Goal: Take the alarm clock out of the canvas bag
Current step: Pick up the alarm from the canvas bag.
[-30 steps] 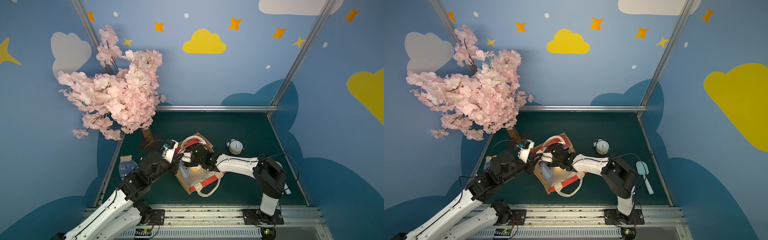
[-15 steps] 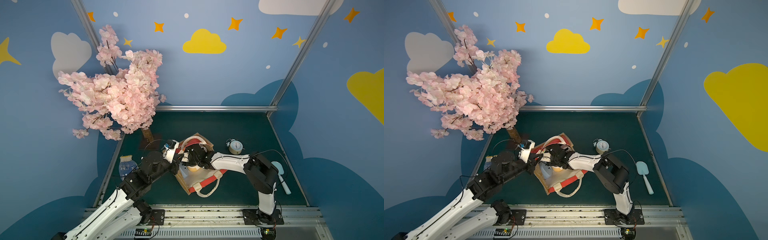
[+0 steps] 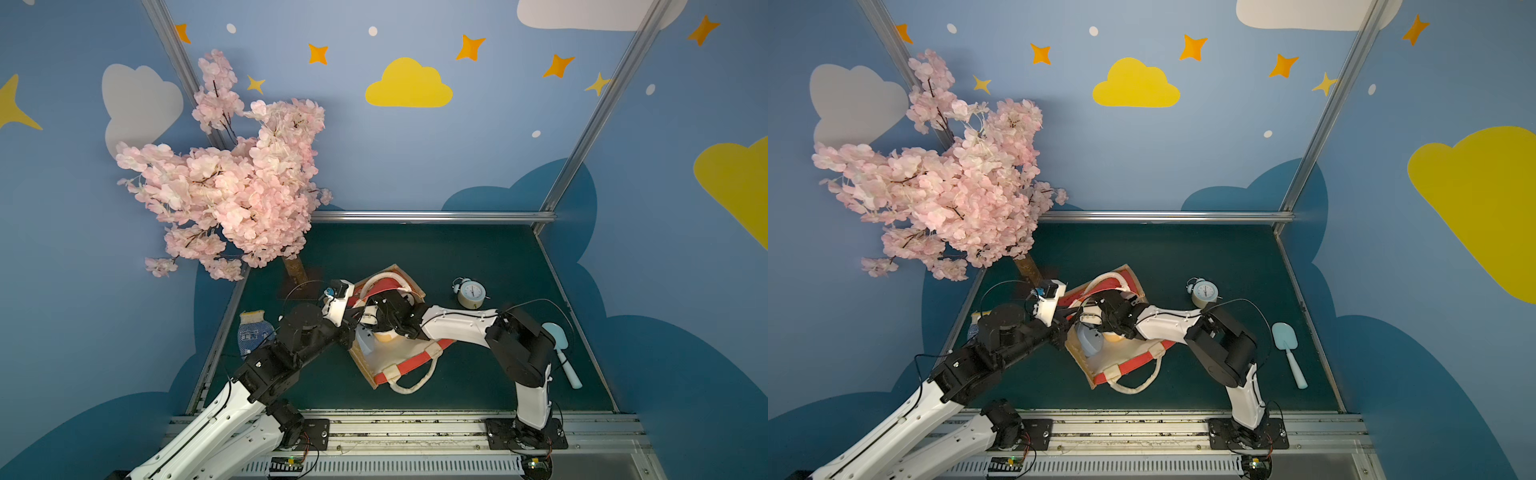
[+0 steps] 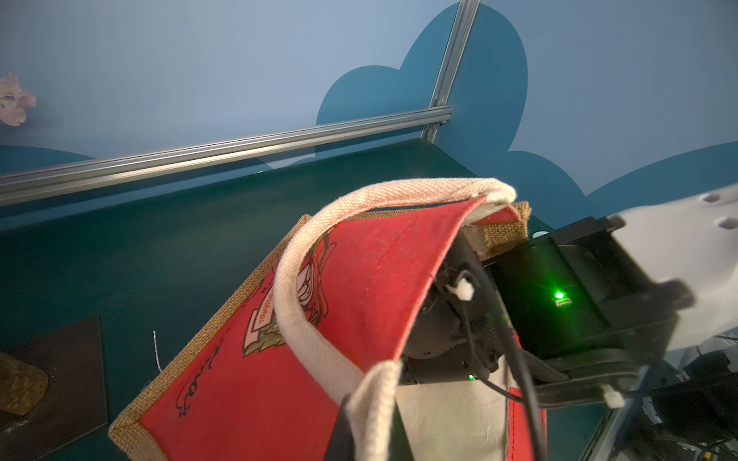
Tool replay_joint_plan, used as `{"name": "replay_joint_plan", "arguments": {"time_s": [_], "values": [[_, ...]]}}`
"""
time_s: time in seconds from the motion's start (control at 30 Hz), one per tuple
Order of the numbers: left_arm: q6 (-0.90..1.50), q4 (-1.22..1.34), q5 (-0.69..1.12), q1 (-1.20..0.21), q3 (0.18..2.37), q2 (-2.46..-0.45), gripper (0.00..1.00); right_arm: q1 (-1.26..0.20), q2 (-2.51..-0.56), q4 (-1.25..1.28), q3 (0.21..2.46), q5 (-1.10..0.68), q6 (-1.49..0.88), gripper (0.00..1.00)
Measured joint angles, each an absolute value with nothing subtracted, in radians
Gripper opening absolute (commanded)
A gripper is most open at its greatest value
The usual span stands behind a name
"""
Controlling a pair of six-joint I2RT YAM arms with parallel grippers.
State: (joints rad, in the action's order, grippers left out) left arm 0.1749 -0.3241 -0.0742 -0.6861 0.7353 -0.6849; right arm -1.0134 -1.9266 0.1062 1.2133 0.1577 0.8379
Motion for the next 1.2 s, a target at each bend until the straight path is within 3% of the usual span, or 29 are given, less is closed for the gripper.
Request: {"name": "replay_joint_plan", "arguments": {"time_s": [0.63,1.2], "values": [[0.192,-0.311,-0.131,-0.678,0.735,-0.688,0.06,-1.041,-1.589,0.046,1.004,0.191,0.800,0.12],[0.202,-0.294,-0.158,-0.668,0.737,-0.691,0.06,-1.137,-1.217,-0.044,0.889,0.224,0.738,0.11]]}}
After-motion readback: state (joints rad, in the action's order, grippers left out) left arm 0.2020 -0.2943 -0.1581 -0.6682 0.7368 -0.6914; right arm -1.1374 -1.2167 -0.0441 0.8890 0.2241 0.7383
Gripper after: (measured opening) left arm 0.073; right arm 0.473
